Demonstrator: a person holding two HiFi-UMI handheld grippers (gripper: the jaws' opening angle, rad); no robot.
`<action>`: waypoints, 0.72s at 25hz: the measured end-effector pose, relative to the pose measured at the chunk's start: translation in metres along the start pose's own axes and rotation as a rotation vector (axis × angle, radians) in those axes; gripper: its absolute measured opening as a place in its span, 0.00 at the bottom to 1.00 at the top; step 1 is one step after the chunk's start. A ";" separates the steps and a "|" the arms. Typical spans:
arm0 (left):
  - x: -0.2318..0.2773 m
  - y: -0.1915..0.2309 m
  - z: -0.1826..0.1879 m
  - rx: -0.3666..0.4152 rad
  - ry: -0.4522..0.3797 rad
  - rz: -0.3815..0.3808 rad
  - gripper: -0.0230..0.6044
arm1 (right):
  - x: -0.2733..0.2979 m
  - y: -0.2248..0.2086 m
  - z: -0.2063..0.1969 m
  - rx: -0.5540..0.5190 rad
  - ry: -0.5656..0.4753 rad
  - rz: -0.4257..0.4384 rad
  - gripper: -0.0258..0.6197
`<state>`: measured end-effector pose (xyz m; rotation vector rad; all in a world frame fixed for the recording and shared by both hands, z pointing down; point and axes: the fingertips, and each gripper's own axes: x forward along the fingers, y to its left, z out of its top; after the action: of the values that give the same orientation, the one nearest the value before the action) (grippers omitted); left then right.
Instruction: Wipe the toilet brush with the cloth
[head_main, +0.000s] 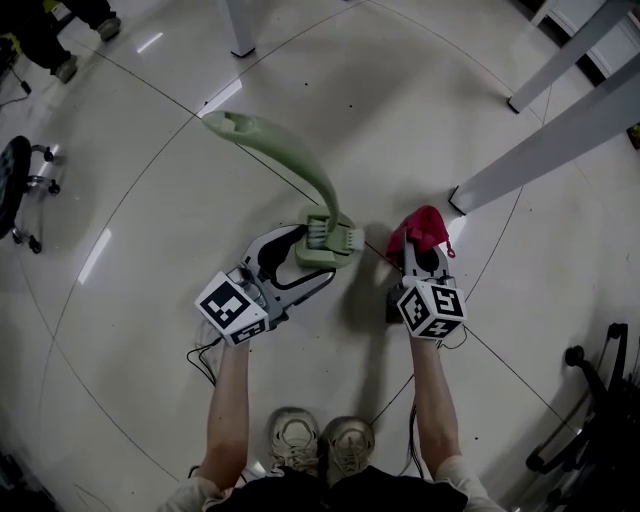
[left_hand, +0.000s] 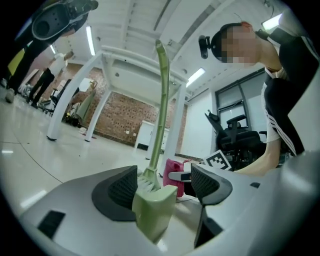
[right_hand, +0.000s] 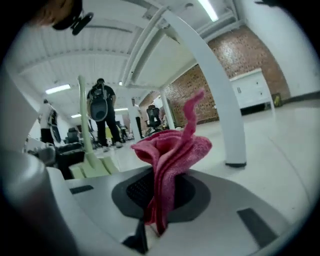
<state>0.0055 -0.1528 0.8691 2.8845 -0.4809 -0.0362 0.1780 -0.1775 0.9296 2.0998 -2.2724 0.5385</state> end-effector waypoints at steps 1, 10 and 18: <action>-0.003 0.003 0.000 0.008 0.001 0.021 0.57 | 0.000 0.012 -0.002 0.038 -0.002 0.058 0.09; -0.015 0.011 -0.029 -0.026 0.081 0.097 0.57 | 0.004 0.063 -0.029 0.257 0.062 0.185 0.09; -0.019 0.009 -0.033 -0.049 0.073 0.108 0.57 | -0.040 0.072 -0.047 0.244 0.115 0.173 0.09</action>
<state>-0.0134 -0.1479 0.9031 2.7963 -0.6114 0.0729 0.1020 -0.1237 0.9464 1.9134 -2.4444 0.9622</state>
